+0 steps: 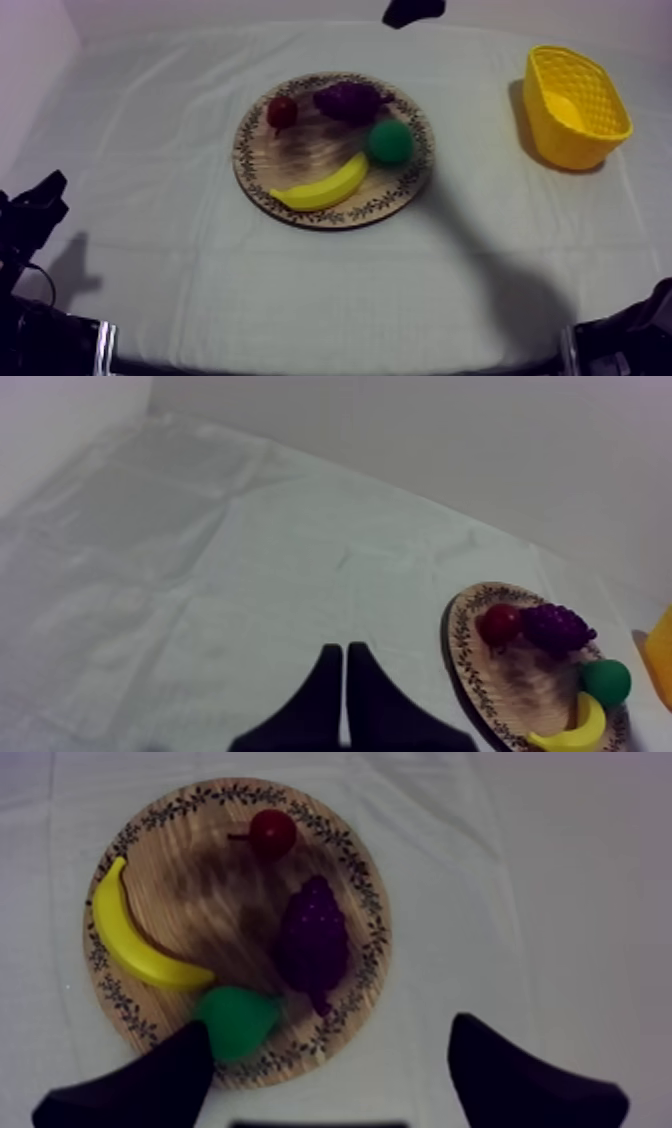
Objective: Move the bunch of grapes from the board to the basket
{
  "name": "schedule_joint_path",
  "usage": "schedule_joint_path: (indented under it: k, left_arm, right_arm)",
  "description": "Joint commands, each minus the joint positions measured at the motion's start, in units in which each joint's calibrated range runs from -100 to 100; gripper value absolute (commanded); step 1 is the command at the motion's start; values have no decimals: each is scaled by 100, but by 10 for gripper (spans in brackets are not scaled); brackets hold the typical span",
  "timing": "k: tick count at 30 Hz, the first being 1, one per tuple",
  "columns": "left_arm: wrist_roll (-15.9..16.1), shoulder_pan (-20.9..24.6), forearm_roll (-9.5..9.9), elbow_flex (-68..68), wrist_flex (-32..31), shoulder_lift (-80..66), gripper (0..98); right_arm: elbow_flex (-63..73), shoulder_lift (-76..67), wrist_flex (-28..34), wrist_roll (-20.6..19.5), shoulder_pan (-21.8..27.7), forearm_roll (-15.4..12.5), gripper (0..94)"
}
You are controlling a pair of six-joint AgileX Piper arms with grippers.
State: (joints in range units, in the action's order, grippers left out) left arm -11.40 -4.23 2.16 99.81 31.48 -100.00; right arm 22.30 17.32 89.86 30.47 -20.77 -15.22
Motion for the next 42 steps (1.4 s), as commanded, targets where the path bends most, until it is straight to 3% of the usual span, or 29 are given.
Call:
schedule_joint_path:
  k: [1,30,42]
  left_arm:
    - [0,0,1,-3,5,0,0]
    - [0,0,1,-3,5,0,0]
    - [0,0,1,-3,5,0,0]
  right_arm:
    - [45,277,-61,-7,-31,32,666]
    - [1811,3577,-407,-107,-74,277,630]
    - [2080,4043,-362,-166,-119,380,528]
